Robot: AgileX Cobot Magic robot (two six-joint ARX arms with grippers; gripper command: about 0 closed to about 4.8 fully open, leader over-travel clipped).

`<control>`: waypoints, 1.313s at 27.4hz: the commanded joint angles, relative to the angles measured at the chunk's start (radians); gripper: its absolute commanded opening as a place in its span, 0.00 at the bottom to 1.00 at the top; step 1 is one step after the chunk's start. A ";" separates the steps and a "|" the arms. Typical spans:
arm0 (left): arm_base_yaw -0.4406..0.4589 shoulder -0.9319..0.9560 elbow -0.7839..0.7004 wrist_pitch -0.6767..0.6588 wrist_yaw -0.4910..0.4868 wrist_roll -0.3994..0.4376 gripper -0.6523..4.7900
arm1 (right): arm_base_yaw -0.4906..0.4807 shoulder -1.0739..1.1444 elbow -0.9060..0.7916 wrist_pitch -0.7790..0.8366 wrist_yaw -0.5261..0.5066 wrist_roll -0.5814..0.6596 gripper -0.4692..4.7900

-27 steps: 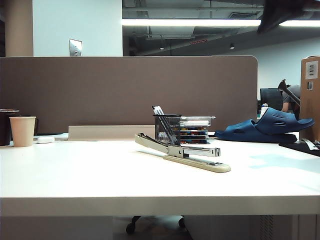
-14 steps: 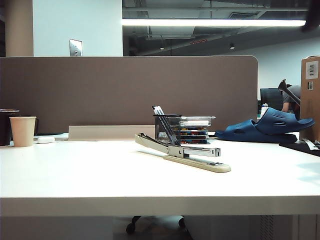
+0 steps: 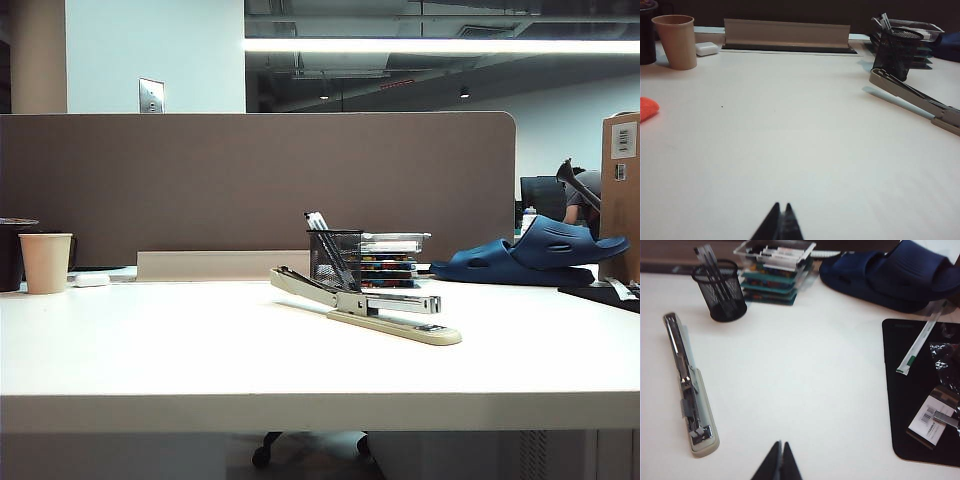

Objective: Pick up a set of staples and put them into the open stapler.

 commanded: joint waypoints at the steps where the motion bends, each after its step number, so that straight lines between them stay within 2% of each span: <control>1: 0.002 0.000 0.002 0.007 -0.003 0.001 0.11 | 0.000 -0.066 -0.056 0.079 0.001 0.011 0.08; 6: 0.002 0.000 0.002 0.007 -0.003 0.000 0.11 | 0.000 -0.152 -0.169 0.119 0.002 0.011 0.08; 15: 0.002 0.000 0.002 0.031 -0.029 0.001 0.11 | 0.004 -0.323 -0.391 0.293 0.000 0.013 0.08; 36: 0.002 0.000 0.002 0.069 -0.029 0.002 0.11 | 0.006 -0.645 -0.609 0.291 0.049 0.013 0.08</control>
